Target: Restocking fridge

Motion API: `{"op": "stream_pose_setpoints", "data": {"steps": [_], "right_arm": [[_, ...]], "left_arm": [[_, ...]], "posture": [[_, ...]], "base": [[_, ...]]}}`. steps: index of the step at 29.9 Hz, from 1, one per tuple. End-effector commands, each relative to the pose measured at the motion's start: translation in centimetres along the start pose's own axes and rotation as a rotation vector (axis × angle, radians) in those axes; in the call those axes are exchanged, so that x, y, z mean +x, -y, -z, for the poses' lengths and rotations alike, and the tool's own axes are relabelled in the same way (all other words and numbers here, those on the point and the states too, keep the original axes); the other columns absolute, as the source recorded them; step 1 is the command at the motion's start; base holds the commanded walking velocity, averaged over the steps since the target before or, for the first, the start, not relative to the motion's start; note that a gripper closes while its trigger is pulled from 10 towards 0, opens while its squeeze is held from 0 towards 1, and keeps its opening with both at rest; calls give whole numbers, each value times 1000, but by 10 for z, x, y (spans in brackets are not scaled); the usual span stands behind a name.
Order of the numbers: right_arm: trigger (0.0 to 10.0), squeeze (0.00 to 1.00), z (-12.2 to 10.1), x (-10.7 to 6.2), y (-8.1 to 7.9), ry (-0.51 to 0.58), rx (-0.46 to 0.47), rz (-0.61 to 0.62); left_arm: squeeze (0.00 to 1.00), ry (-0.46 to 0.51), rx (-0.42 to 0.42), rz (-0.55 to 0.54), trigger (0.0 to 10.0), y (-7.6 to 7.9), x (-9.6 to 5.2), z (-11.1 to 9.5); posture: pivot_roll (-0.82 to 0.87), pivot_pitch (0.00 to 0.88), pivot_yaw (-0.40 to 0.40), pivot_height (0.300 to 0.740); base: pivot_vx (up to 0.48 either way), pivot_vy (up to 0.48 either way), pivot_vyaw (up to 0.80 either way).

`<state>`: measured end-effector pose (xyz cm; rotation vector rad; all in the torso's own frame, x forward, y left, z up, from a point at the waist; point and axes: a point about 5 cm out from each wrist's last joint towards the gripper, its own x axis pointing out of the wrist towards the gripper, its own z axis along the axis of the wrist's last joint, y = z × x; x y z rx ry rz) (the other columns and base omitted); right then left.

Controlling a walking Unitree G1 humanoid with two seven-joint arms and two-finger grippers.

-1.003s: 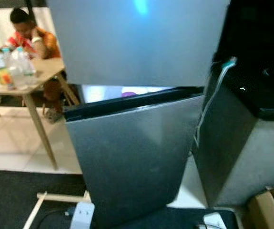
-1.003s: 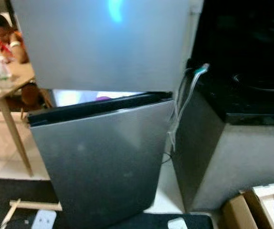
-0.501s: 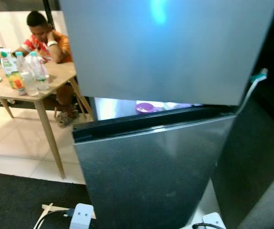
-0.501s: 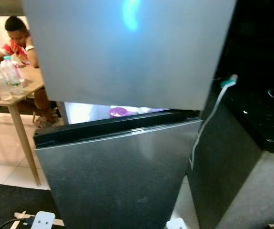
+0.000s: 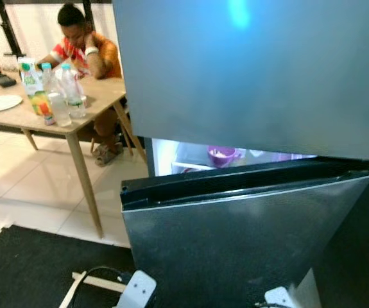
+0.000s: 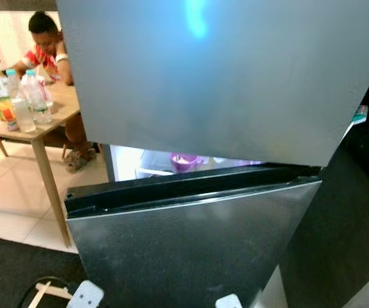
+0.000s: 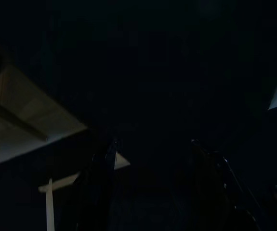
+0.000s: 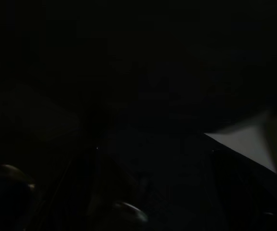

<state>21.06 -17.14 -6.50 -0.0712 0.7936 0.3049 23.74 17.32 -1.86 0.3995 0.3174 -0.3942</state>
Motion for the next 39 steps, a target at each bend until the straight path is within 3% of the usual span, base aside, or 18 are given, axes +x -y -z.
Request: {"op": "stream_pose_setpoints", "data": {"steps": [1,8,13,14,16,17,18,19,21,22,25,26,30,34,35,36,37,39], "right_arm": [[10000,0,1,-2,1,24,11,-9],[10000,0,-4,-1,0,46,-28,-29],[10000,0,-12,1,-1,80,-50,-19],[10000,0,-12,1,-1,80,-50,-19],[10000,0,-19,3,-4,106,-55,-24],[10000,0,-19,3,-4,106,-55,-24],[10000,0,-21,4,-5,116,-60,-27],[10000,0,-26,5,-6,133,-65,-30],[10000,0,-30,6,-7,144,-67,-31],[10000,0,-30,6,-7,144,-67,-31],[10000,0,-33,6,-6,151,-74,-37],[10000,0,-33,6,-6,151,-74,-37],[10000,0,-32,6,-5,144,-86,-41],[10000,0,-28,4,-4,143,-76,-33],[10000,0,-25,4,-4,142,-71,-30],[10000,0,-25,4,-4,142,-71,-30],[10000,0,-23,3,-5,142,-67,-28],[10000,0,-18,1,-6,138,-54,-23]], "left_arm": [[0,17,30,36,10000,3,0,-2],[0,55,63,26,10000,0,6,-12],[0,16,80,-222,10000,-35,15,-19],[0,16,80,-222,10000,-35,15,-19],[0,-21,66,-427,10000,-66,18,-26],[0,-21,66,-427,10000,-66,18,-26],[0,-30,65,-510,10000,-80,18,-30],[0,-24,67,-667,10000,-110,17,-45],[0,-2,54,-802,10000,-137,15,-60],[0,-2,54,-802,10000,-137,15,-60],[0,29,4,-996,10000,-180,6,-87],[0,29,4,-996,10000,-180,6,-87],[0,76,-43,-1127,10000,-217,-5,-119],[0,95,-75,-1091,10000,-209,3,-122],[0,115,-56,-974,10000,-193,14,-119],[0,115,-56,-974,10000,-193,14,-119],[0,139,-45,-853,10000,-174,23,-115],[0,180,-16,-547,10000,-118,41,-98]], "posture": [[-27,89,13,740],[-26,81,6,740],[-25,85,4,740],[-25,85,4,740],[-23,88,0,740],[-23,88,0,740],[-23,91,-3,740],[-25,100,-10,740],[-24,103,-14,740],[-24,103,-14,740],[-19,111,-23,740],[-19,111,-23,740],[-25,118,-14,740],[-31,125,-2,740],[-38,128,5,740],[-38,128,5,740],[-40,129,7,740],[-49,132,11,740]], "base": [[0,0,0],[0,0,0],[0,0,0],[0,0,0],[0,0,0],[0,0,0],[0,0,0],[0,0,0],[0,0,0],[0,0,0],[0,0,0],[0,0,0],[0,0,0],[0,0,0],[0,0,0],[0,0,0],[0,0,0],[0,0,0]]}}
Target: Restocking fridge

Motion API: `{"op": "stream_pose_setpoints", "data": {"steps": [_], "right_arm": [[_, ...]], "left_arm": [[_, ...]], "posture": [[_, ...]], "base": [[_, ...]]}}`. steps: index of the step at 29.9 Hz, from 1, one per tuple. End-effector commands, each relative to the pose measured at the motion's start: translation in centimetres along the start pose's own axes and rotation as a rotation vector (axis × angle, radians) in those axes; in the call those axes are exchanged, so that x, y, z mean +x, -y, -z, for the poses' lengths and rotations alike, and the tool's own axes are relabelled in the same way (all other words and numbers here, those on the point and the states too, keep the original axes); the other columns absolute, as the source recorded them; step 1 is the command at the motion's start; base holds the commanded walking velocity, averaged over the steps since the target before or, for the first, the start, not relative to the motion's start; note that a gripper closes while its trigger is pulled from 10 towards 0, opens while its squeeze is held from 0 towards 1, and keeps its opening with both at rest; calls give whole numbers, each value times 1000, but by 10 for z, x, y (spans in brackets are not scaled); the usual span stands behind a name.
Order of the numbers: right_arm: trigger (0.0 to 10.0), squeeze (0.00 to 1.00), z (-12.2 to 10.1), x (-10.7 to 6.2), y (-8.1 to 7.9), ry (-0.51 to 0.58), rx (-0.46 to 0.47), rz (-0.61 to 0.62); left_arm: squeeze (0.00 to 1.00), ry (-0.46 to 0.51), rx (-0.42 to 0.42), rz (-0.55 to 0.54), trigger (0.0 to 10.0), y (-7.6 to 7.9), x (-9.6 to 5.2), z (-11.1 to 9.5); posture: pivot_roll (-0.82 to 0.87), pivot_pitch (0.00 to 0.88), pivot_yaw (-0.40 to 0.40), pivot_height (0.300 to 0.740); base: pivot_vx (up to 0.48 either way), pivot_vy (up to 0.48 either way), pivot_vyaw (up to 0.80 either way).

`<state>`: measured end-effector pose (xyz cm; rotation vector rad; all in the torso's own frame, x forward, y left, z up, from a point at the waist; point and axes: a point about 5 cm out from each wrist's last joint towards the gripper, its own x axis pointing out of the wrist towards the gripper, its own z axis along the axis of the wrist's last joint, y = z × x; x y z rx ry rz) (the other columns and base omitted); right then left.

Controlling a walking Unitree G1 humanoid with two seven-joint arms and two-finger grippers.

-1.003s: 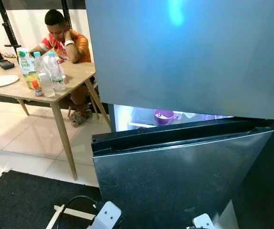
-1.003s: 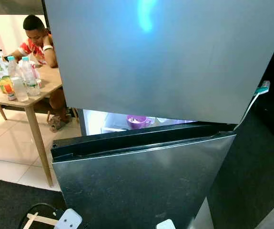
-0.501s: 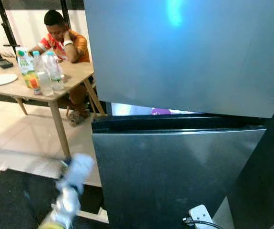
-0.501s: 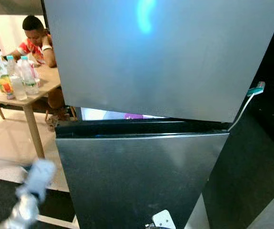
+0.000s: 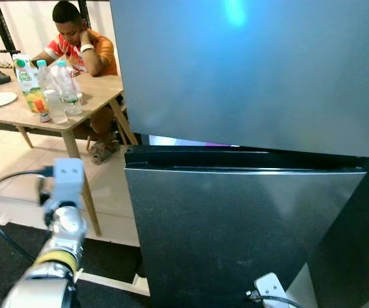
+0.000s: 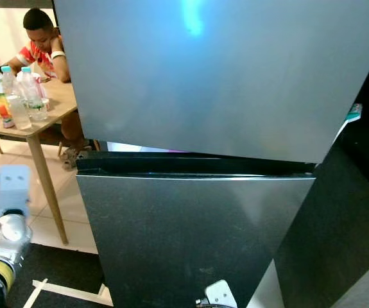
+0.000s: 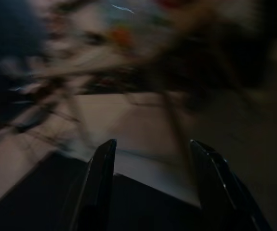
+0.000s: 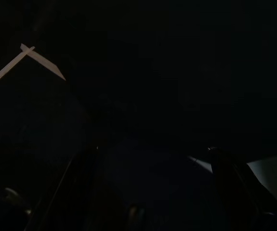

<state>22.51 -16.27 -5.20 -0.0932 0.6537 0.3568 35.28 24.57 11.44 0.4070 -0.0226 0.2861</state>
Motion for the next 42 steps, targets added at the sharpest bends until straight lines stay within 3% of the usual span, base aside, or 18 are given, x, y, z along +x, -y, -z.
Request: {"op": "stream_pose_setpoints", "data": {"steps": [1,3,11,17,24,27,31,34,35,36,42], "right_arm": [[10000,0,4,-2,-1,2,8,9],[10000,0,6,-3,-2,0,10,10],[10000,0,9,-4,-1,-6,7,11],[10000,0,6,-4,2,-3,4,19],[10000,0,1,-2,2,11,-1,25],[10000,0,-1,-1,2,19,-6,29],[10000,0,-5,1,2,30,-10,29],[10000,0,-6,1,2,30,-11,28],[10000,0,-6,1,2,30,-11,28],[10000,0,-6,1,2,29,-13,26],[10000,0,-4,0,2,26,-15,23]], "left_arm": [[0,-8,-7,262,10000,47,-28,19],[0,-16,-27,336,10000,62,-41,26],[0,-36,-129,479,10000,90,-72,39],[0,15,-120,561,10000,95,-72,33],[0,67,-96,553,10000,89,-50,12],[0,71,-81,486,10000,77,-32,-1],[0,77,-18,289,10000,44,1,-24],[0,78,-3,196,10000,25,15,-35],[0,78,-3,196,10000,25,15,-35],[0,81,13,133,10000,11,23,-42],[0,67,48,132,10000,5,24,-39]], "posture": [[-50,132,12,740],[-53,133,13,740],[-60,134,19,740],[-54,133,17,740],[-51,129,13,740],[-51,129,11,740],[-52,130,7,740],[-51,132,6,740],[-51,132,6,740],[-50,132,7,740],[-51,134,14,740]], "base": [[0,0,0],[0,0,0],[0,0,0],[0,0,0],[0,0,0],[0,0,0],[0,0,0],[0,0,0],[0,0,0],[0,0,0],[0,0,0]]}}
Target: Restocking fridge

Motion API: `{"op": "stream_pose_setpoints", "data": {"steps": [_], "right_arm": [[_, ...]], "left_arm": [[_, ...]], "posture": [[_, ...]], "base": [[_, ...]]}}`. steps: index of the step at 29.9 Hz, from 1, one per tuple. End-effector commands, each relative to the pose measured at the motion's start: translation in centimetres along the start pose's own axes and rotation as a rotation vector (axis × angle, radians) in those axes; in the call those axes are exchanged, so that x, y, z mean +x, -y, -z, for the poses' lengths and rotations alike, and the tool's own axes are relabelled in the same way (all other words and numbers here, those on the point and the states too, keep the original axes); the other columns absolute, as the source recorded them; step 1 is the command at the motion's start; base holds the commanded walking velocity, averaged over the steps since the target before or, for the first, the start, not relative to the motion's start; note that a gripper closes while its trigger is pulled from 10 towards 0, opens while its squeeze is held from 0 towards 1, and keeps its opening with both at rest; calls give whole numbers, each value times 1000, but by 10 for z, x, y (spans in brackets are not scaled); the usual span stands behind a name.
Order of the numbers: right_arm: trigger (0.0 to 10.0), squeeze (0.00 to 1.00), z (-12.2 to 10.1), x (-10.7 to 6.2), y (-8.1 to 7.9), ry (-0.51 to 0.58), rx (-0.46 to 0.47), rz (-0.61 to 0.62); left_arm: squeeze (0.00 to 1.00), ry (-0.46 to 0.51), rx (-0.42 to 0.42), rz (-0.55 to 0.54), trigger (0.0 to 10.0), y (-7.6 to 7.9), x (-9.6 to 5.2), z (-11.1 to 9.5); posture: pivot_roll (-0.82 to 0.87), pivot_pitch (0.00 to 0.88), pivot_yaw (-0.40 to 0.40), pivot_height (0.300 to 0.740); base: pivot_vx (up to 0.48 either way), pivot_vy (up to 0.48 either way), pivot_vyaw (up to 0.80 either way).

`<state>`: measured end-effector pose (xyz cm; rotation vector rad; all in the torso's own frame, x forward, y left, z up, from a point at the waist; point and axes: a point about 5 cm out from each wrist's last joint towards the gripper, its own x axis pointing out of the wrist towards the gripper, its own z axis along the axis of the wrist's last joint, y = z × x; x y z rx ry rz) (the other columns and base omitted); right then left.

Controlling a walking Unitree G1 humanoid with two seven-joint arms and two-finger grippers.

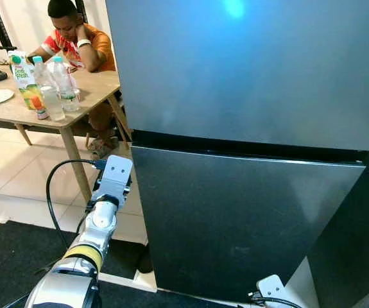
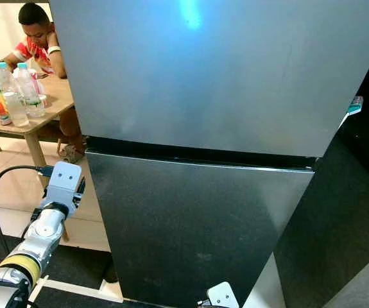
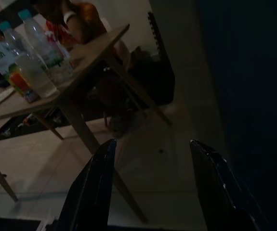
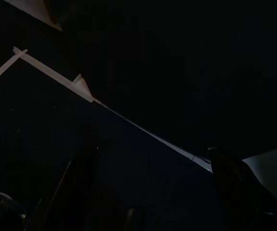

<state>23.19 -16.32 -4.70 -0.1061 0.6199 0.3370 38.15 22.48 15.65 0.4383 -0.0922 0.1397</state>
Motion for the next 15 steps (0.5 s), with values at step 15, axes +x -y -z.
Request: {"op": "stream_pose_setpoints", "data": {"steps": [15], "right_arm": [[10000,0,16,-6,-1,-47,-4,15]], "left_arm": [[0,-276,-38,308,10000,92,-90,90]], "posture": [[-61,122,32,740]], "base": [[0,0,0]]}}
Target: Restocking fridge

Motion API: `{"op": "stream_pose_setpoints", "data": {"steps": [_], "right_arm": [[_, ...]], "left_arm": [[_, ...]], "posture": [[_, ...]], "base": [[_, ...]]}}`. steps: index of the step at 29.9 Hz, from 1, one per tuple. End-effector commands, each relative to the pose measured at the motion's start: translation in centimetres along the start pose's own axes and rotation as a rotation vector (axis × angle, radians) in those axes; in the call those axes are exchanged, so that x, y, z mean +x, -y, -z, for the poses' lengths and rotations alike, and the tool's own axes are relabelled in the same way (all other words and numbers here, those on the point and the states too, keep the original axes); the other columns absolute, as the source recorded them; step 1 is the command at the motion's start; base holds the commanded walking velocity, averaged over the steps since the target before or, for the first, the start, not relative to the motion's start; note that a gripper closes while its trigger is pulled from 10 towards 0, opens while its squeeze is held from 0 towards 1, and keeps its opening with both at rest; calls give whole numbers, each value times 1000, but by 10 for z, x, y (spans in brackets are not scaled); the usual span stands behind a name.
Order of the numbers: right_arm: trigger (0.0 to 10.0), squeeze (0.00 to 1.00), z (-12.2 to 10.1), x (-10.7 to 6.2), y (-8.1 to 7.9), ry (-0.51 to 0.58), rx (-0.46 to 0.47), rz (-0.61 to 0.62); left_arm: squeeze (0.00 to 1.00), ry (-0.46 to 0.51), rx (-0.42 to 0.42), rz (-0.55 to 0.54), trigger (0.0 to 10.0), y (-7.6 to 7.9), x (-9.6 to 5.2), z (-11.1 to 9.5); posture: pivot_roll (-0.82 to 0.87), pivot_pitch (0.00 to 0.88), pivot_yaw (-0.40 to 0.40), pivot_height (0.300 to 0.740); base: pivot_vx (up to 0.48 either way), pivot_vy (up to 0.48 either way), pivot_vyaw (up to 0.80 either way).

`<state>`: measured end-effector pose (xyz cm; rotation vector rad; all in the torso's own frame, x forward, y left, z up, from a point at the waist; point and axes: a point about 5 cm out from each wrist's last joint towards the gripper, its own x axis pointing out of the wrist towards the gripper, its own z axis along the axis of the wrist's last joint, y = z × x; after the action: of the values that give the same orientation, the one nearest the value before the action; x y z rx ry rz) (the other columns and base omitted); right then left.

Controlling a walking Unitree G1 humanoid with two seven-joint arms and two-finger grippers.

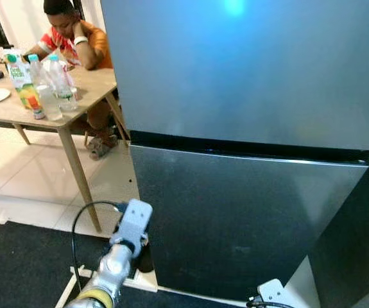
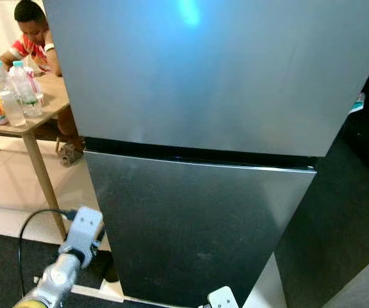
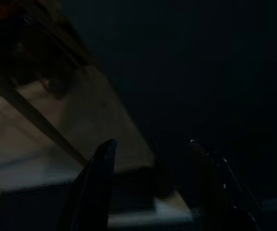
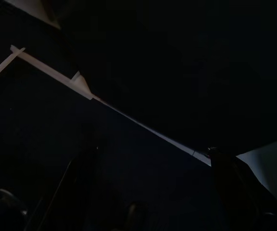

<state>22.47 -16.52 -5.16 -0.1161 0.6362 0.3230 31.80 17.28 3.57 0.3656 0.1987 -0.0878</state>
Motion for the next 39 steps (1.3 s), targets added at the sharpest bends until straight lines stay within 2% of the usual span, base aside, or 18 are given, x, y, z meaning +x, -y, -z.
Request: {"op": "stream_pose_setpoints", "data": {"steps": [1,3,4,5,6,7,9,10,11,14,18,19,20,24,30,32,36,39], "right_arm": [[10000,0,9,-3,0,-38,-3,7],[10000,0,11,-4,2,-57,-6,24],[10000,0,12,-4,5,-72,-15,42],[10000,0,12,-4,5,-72,-15,42],[10000,0,13,-5,9,-79,20,71],[10000,0,14,-5,13,-84,61,97],[10000,0,14,-6,15,-86,91,113],[10000,0,16,-7,23,-109,141,167],[10000,0,16,-8,25,-116,142,182],[10000,0,17,-8,26,-129,127,186],[10000,0,16,-7,26,-137,122,192],[10000,0,14,-6,27,-135,148,208],[10000,0,13,-6,27,-136,154,210],[10000,0,12,-4,23,-154,110,186],[10000,0,8,-1,22,-129,168,204],[10000,0,8,0,17,-146,90,161],[10000,0,9,0,17,-143,94,159],[10000,0,13,-1,12,-160,52,128]], "left_arm": [[0,-103,-13,21,10000,10,-12,24],[0,-247,-81,25,10000,16,-29,53],[0,-352,-140,18,10000,18,-41,71],[0,-352,-140,18,10000,18,-41,71],[0,-486,-206,1,10000,18,-56,93],[0,-506,-234,-22,10000,16,-62,99],[0,-509,-247,-36,10000,14,-64,101],[0,-504,-325,-118,10000,8,-70,107],[0,-508,-368,-148,10000,6,-72,109],[0,-512,-412,-173,10000,6,-74,110],[0,-498,-410,-141,10000,8,-72,108],[0,-493,-347,-125,10000,10,-70,105],[0,-490,-335,-124,10000,10,-69,104],[0,-480,-368,-130,10000,10,-68,103],[0,-462,-347,-113,10000,9,-68,102],[0,-446,-356,-146,10000,3,-66,100],[0,-423,-344,-129,10000,3,-63,97],[0,-431,-365,-161,10000,0,-65,99]], "posture": [[-62,114,34,740],[-63,105,32,740],[-59,92,32,740],[-59,92,32,740],[-56,87,32,740],[-48,76,30,740],[-48,76,30,740],[-43,60,21,740],[-41,57,19,740],[-32,51,10,740],[-23,33,4,740],[-16,19,-12,740],[-2,16,-20,740],[-6,27,-6,740],[8,8,-21,740],[3,24,-4,740],[11,22,-20,740],[1,28,-1,740]], "base": [[0,0,0],[0,0,0],[0,0,0],[0,0,0],[0,0,0],[0,0,0],[0,0,0],[0,0,0],[0,0,0],[0,0,0],[0,0,0],[0,0,0],[0,0,0],[0,0,0],[0,0,0],[0,0,0],[0,0,153],[0,0,800]]}}
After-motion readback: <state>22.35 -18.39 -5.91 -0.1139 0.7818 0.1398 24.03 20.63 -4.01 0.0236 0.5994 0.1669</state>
